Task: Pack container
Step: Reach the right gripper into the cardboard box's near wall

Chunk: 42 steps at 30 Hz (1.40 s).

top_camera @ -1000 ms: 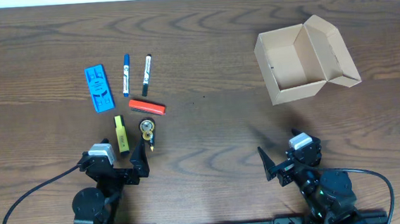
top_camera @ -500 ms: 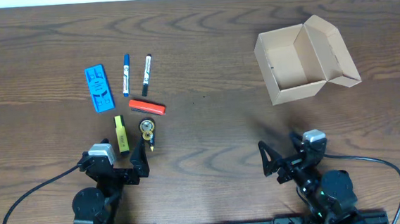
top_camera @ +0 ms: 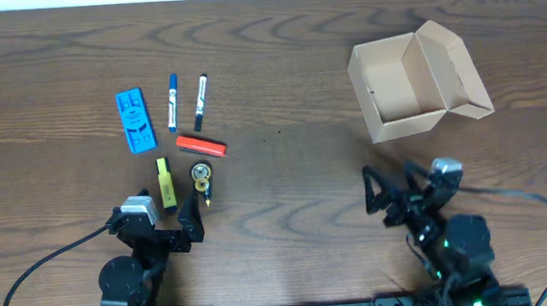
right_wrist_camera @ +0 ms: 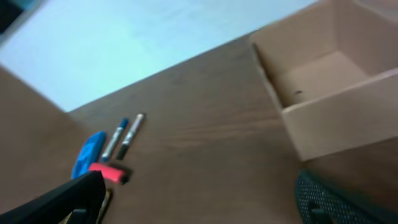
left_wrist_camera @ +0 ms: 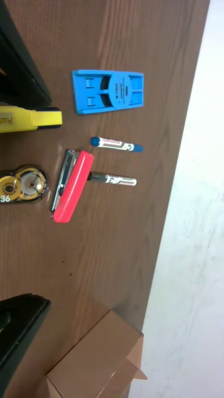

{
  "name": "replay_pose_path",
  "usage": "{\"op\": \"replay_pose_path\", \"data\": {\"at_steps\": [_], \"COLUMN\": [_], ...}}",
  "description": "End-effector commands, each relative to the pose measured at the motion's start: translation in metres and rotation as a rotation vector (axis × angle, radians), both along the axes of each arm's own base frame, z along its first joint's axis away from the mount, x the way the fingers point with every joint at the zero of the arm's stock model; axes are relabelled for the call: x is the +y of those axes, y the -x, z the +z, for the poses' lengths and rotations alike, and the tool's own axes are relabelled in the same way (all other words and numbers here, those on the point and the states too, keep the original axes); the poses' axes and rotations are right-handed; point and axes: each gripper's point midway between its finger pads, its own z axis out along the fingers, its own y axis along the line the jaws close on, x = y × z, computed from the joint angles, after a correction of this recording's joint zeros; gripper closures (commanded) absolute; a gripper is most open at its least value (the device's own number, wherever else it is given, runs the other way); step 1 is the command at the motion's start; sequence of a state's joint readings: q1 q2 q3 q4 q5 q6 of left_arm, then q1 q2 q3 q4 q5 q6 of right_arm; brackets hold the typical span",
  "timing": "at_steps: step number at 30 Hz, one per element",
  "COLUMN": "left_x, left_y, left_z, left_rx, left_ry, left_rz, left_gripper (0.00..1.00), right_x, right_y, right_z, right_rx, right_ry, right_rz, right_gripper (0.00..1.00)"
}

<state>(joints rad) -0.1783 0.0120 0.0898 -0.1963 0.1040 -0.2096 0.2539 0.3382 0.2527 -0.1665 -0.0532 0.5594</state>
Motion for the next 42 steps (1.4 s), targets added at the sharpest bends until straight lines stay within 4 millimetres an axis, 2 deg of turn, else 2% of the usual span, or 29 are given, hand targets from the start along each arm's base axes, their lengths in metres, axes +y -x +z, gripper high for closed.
{"op": "replay_pose_path", "data": {"at_steps": [1,6,9,14,20,23,27,33,37,42], "left_x": [0.003,0.003,0.003,0.003,0.003,0.003,0.003,0.003,0.003,0.003], "left_y": [-0.001,-0.001,-0.001,-0.001,-0.001,-0.001,-0.001,-0.001,-0.001,-0.001], "left_z": [-0.014,-0.014,-0.014,-0.014,-0.014,-0.014,-0.014,-0.014,-0.014,-0.014], "left_rx": [0.025,0.026,0.025,0.025,0.025,0.025,0.025,0.025,0.025,0.026], "left_ry": [-0.01,-0.01,-0.01,-0.01,-0.01,-0.01,-0.01,-0.01,-0.01,-0.01], "left_rz": [0.015,0.015,0.015,0.015,0.015,0.015,0.015,0.015,0.015,0.015], "left_gripper": [0.05,0.04,0.04,0.04,0.05,0.04,0.05,0.04,0.05,0.05], "right_x": [-0.013,-0.028,-0.038,-0.057,-0.075,-0.073,-0.055,-0.055,-0.063,-0.065], "right_y": [-0.017,-0.05,-0.07,-0.094,-0.116,-0.125,-0.147,-0.148,-0.129,-0.129], "right_z": [0.031,0.055,0.058,0.044,0.024,0.014,0.005,-0.019,-0.042,-0.066], "right_rx": [0.007,0.097,0.194,0.445,0.749,0.89,0.934,0.987,1.14,1.207], "right_ry": [-0.013,-0.003,-0.047,-0.152,-0.128,-0.121,-0.186,-0.143,-0.238,-0.23], "right_rz": [-0.066,-0.138,-0.198,-0.328,-0.412,-0.408,-0.319,-0.307,-0.446,-0.473], "right_gripper": [0.01,0.01,0.01,0.01,0.01,0.01,0.01,0.01,0.04,0.04]}}
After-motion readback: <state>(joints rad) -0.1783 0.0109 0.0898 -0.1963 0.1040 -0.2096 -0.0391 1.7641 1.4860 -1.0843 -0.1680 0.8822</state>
